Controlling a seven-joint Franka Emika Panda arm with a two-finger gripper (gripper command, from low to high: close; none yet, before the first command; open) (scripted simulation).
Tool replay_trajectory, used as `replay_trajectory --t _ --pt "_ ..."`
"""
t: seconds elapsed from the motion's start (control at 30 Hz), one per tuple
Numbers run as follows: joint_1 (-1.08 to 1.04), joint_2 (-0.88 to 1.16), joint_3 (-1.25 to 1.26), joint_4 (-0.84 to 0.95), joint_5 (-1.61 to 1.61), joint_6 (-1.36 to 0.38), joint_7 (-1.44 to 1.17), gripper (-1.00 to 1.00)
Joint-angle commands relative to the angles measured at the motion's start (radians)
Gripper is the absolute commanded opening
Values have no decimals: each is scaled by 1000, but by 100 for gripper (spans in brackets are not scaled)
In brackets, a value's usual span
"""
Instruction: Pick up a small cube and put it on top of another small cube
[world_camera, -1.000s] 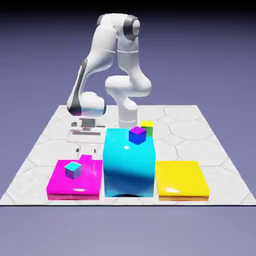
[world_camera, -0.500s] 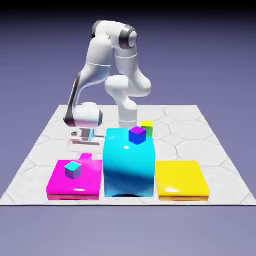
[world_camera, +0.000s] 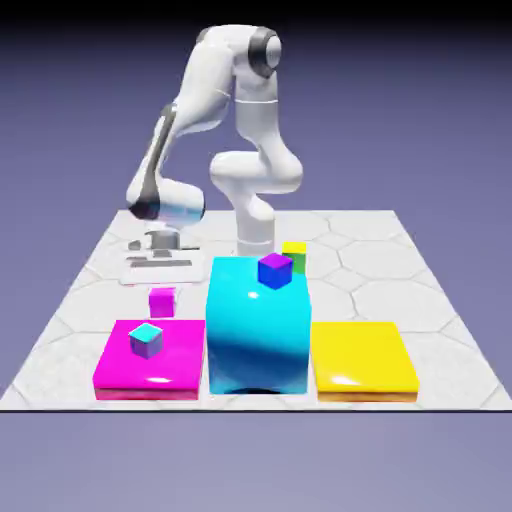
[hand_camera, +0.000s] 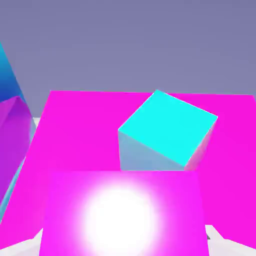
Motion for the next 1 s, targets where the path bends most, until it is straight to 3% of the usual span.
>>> replay_trajectory --t 0.0,0.97 --pt "7 -9 -2 15 -43 -24 17 -100" --pt "436 -300 -31 280 -1304 -708 414 -100"
